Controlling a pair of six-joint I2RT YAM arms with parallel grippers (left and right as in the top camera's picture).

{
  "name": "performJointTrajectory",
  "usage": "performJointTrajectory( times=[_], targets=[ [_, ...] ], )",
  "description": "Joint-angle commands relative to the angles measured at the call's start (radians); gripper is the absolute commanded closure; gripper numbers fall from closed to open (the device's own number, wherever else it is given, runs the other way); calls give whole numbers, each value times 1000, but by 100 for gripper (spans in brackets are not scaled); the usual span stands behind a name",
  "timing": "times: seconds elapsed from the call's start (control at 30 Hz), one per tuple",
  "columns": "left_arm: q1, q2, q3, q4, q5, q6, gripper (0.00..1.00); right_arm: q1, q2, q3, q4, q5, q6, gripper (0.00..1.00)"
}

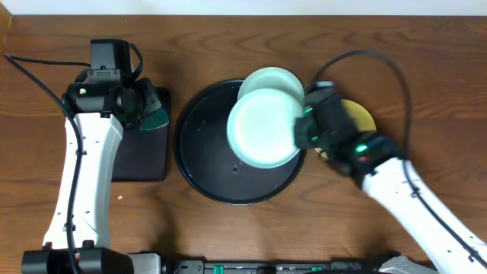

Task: Clean dirty plates on tray and stack at the side
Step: 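Lift the light-blue plate and stack it on the yellow plate, then release the stack and move the right gripper to the remaining plate's rim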

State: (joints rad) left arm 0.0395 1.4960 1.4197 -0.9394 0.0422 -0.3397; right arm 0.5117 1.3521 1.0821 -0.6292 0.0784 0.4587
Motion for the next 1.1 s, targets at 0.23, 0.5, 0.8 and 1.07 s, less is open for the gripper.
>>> performJointTrajectory(
  times=[0.23,0.5,0.8,1.07],
  targets=[
    [3,0,-5,-2,-8,10,93,-497,-38,7,-177,-141,-12,99],
    [3,0,-5,-2,-8,10,92,-593,3,-77,-140,20,-45,99],
    [3,0,-5,-2,-8,10,93,-591,89,-200,24,23,-45,99],
    [3,0,-5,-2,-8,10,93,-538,126,-199,97,-50,-74,52]
  ],
)
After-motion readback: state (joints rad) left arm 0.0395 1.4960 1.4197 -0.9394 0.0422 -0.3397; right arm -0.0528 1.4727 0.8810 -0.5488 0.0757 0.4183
